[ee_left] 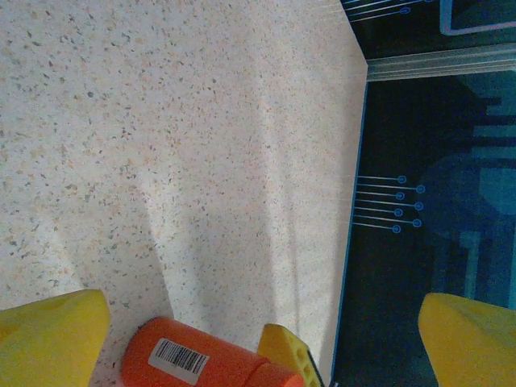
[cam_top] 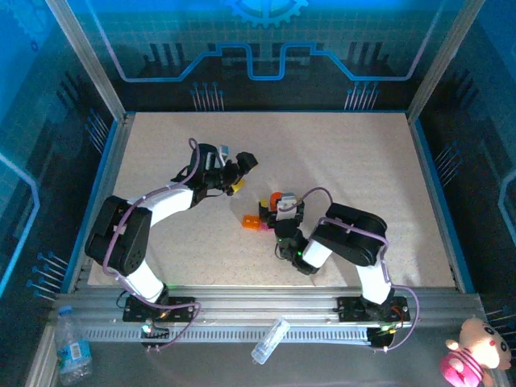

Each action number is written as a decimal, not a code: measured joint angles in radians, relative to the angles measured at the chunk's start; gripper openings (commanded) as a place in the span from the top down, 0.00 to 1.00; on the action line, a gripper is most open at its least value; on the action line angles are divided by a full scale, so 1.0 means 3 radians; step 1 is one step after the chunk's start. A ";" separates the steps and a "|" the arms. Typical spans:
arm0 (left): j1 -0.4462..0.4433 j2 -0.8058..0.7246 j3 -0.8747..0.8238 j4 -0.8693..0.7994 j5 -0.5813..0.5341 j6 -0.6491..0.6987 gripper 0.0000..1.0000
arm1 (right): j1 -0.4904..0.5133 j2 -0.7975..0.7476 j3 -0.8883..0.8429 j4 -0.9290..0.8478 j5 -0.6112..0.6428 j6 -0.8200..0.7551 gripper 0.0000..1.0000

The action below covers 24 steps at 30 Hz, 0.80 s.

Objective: Sort the pills into containers

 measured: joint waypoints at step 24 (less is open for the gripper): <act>0.0001 0.0000 0.0000 0.0050 0.0010 0.0031 0.01 | -0.0773 -0.1451 0.0440 -0.3020 -0.2107 0.0348 0.07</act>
